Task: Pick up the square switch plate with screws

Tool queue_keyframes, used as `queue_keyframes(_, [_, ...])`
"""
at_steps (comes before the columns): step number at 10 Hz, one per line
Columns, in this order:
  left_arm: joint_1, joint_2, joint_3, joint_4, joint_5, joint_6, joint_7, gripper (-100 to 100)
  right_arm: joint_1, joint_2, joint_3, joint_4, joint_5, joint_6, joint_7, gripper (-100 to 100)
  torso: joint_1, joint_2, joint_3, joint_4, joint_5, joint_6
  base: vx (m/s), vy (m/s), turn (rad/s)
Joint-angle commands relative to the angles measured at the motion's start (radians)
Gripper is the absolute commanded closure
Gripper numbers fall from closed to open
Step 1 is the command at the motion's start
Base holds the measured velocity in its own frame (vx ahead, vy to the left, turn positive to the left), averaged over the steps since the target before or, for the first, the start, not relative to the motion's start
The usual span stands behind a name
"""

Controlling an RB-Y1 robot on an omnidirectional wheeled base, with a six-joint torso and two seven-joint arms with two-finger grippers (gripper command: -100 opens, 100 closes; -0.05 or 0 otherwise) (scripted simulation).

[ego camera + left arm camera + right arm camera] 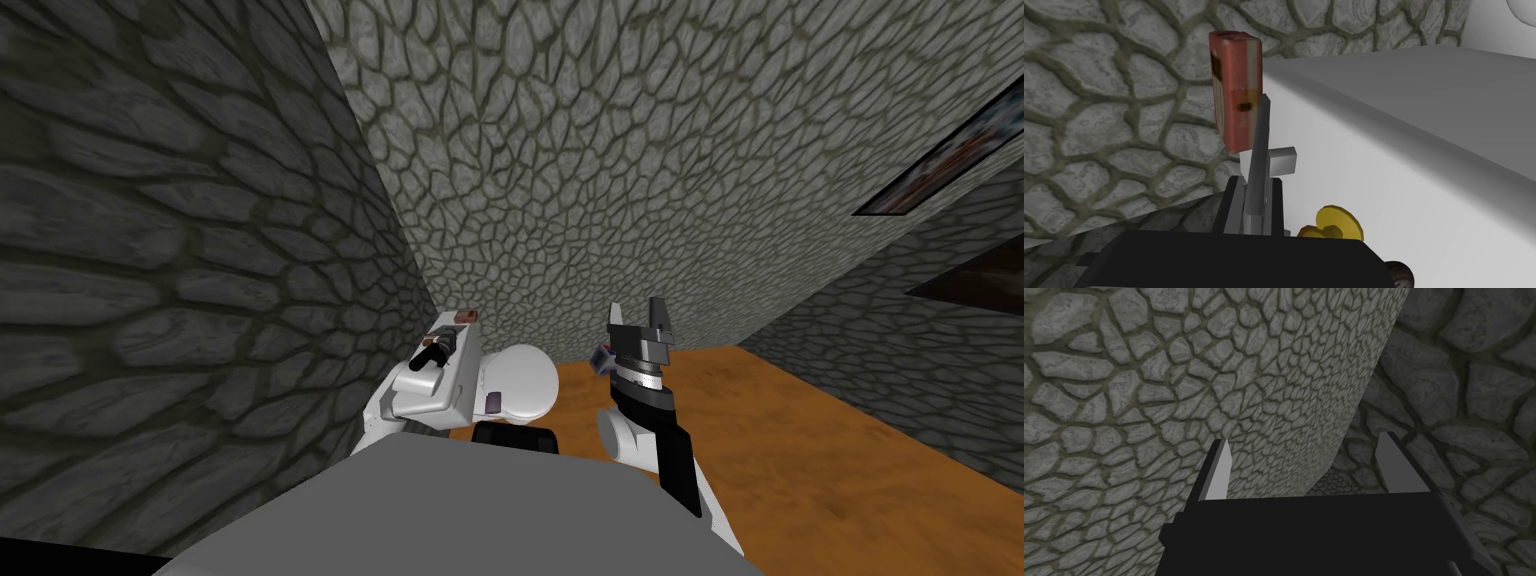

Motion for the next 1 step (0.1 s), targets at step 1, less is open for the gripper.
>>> queue_keyframes(1, [0.000,0.000,0.000,0.000,0.000,0.000,0.000,0,0.000,0.000,0.000,0.000,0.000,0.000,0.000,0,0.000,0.000,0.000,0.000,0.000,0.000,0.000,0.000,0.000])
